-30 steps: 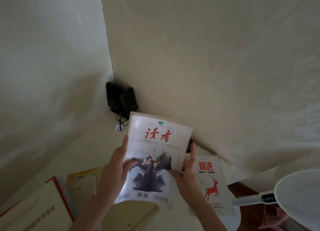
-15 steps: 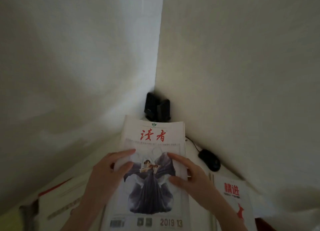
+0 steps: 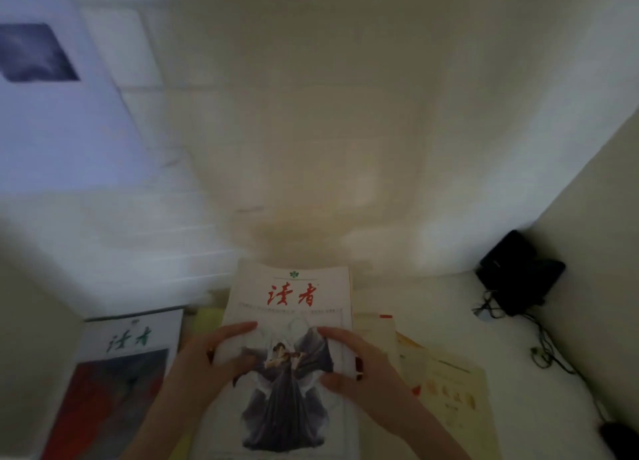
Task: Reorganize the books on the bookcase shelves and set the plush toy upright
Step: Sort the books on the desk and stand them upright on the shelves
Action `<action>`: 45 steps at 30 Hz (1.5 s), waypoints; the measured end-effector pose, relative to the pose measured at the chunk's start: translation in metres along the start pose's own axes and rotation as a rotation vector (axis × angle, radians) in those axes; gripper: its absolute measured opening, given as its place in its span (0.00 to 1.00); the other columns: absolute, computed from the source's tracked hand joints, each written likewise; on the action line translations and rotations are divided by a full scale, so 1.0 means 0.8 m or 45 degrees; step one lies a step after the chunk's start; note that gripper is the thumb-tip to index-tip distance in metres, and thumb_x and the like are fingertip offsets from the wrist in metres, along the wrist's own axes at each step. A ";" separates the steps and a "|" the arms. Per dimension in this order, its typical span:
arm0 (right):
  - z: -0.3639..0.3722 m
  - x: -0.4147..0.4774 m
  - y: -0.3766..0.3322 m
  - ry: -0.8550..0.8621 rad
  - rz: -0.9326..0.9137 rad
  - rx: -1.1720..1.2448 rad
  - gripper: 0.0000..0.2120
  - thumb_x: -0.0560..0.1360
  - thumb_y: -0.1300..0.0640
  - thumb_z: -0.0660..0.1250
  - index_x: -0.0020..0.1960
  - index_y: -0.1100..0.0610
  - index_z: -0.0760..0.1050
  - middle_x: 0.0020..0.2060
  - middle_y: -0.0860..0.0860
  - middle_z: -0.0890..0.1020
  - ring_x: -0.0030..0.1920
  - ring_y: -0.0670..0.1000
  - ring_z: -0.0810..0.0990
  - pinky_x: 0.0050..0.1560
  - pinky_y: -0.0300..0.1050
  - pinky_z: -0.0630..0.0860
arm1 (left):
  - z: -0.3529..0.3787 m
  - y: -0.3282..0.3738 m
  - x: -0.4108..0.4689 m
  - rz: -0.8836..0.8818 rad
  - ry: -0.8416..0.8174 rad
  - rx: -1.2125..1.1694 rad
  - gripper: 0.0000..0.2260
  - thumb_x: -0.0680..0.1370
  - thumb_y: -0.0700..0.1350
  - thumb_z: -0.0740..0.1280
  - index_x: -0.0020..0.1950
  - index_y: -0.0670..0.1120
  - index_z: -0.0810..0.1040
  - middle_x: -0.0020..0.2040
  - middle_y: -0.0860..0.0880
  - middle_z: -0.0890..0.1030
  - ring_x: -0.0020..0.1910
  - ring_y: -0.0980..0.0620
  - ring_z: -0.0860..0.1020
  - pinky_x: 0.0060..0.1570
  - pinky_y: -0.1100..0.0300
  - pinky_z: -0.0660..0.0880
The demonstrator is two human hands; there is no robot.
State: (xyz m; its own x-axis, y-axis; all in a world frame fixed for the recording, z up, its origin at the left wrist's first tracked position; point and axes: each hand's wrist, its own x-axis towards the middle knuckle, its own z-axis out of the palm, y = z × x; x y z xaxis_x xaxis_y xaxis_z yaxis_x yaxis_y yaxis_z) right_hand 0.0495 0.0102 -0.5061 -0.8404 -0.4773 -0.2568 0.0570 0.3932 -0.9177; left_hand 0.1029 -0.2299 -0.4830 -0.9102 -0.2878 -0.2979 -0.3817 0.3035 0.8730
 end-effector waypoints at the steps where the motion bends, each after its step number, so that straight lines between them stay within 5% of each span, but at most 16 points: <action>1: 0.016 0.009 -0.003 -0.040 -0.006 -0.023 0.25 0.70 0.52 0.73 0.60 0.32 0.71 0.62 0.43 0.74 0.62 0.45 0.75 0.63 0.50 0.74 | -0.014 -0.013 -0.003 -0.021 0.035 0.003 0.17 0.68 0.42 0.76 0.46 0.64 0.82 0.48 0.53 0.83 0.42 0.56 0.82 0.39 0.60 0.80; 6: 0.092 0.045 -0.017 -0.186 0.038 -0.117 0.24 0.71 0.52 0.71 0.61 0.33 0.69 0.63 0.42 0.73 0.63 0.45 0.73 0.65 0.51 0.72 | -0.071 -0.067 -0.010 -0.137 0.141 0.020 0.20 0.68 0.39 0.76 0.42 0.68 0.81 0.47 0.53 0.83 0.41 0.56 0.82 0.42 0.57 0.80; 9: 0.128 0.065 -0.028 -0.296 0.075 -0.139 0.23 0.73 0.57 0.70 0.60 0.36 0.67 0.63 0.42 0.72 0.63 0.45 0.72 0.63 0.41 0.72 | -0.099 -0.093 -0.011 -0.201 0.191 0.003 0.18 0.63 0.46 0.77 0.40 0.71 0.80 0.46 0.50 0.84 0.42 0.51 0.82 0.46 0.49 0.80; 13: 0.176 0.092 -0.044 -0.396 0.129 -0.150 0.23 0.75 0.61 0.68 0.66 0.44 0.67 0.59 0.41 0.69 0.60 0.41 0.68 0.43 0.21 0.68 | -0.133 -0.126 -0.005 -0.242 0.254 0.018 0.21 0.68 0.39 0.76 0.41 0.68 0.81 0.49 0.48 0.82 0.46 0.48 0.80 0.48 0.50 0.78; 15: 0.200 0.103 -0.054 -0.430 0.156 -0.127 0.25 0.75 0.62 0.67 0.69 0.48 0.66 0.60 0.42 0.70 0.59 0.41 0.69 0.41 0.22 0.71 | -0.149 -0.137 0.001 -0.253 0.274 0.047 0.17 0.70 0.36 0.73 0.47 0.59 0.80 0.52 0.46 0.79 0.47 0.47 0.77 0.46 0.55 0.74; 19: 0.251 0.124 -0.065 -0.517 0.252 -0.040 0.30 0.74 0.67 0.67 0.72 0.50 0.64 0.68 0.50 0.70 0.66 0.51 0.72 0.58 0.41 0.77 | -0.178 -0.160 0.018 -0.274 0.355 0.106 0.16 0.71 0.28 0.69 0.56 0.42 0.78 0.53 0.43 0.74 0.48 0.47 0.72 0.35 0.73 0.68; 23: 0.289 0.142 -0.076 -0.554 0.273 -0.069 0.31 0.74 0.68 0.65 0.74 0.51 0.61 0.69 0.53 0.70 0.68 0.54 0.72 0.60 0.45 0.76 | -0.200 -0.181 0.031 -0.361 0.416 0.151 0.16 0.69 0.27 0.69 0.55 0.38 0.78 0.50 0.42 0.76 0.43 0.47 0.73 0.30 0.76 0.69; 28: 0.331 0.159 -0.081 -0.505 0.236 -0.304 0.28 0.75 0.69 0.62 0.71 0.52 0.64 0.67 0.57 0.70 0.69 0.61 0.66 0.66 0.55 0.71 | -0.212 -0.207 0.040 -0.406 0.476 0.297 0.16 0.69 0.32 0.72 0.54 0.44 0.78 0.47 0.42 0.79 0.40 0.46 0.74 0.33 0.60 0.68; 33: 0.344 0.159 -0.085 -0.494 0.260 -0.549 0.26 0.78 0.67 0.59 0.73 0.54 0.58 0.73 0.62 0.55 0.74 0.63 0.53 0.71 0.54 0.63 | -0.203 -0.238 0.052 -0.479 0.431 0.558 0.18 0.72 0.37 0.71 0.60 0.46 0.74 0.50 0.36 0.79 0.47 0.39 0.78 0.44 0.53 0.73; 40: 0.349 0.159 -0.093 -0.507 0.330 -0.590 0.26 0.77 0.66 0.61 0.71 0.54 0.59 0.72 0.61 0.52 0.70 0.64 0.63 0.64 0.48 0.69 | -0.185 -0.244 0.043 -0.527 0.465 0.860 0.23 0.71 0.39 0.72 0.65 0.43 0.72 0.55 0.32 0.69 0.52 0.33 0.72 0.53 0.45 0.70; 45: 0.353 0.150 -0.080 -0.498 0.253 -0.717 0.29 0.78 0.64 0.61 0.74 0.52 0.54 0.69 0.63 0.58 0.64 0.63 0.70 0.59 0.53 0.72 | -0.171 -0.250 0.036 -0.562 0.428 0.904 0.24 0.74 0.38 0.67 0.69 0.45 0.68 0.59 0.32 0.65 0.55 0.32 0.69 0.56 0.44 0.68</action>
State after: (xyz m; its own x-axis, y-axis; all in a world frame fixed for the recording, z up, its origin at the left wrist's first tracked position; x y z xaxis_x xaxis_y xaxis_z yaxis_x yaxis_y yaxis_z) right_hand 0.0970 -0.2942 -0.5637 -0.5820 -0.5599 -0.5898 -0.1865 0.7978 -0.5733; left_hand 0.1751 -0.4231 -0.6138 -0.6048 -0.7277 -0.3236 -0.7963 0.5601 0.2285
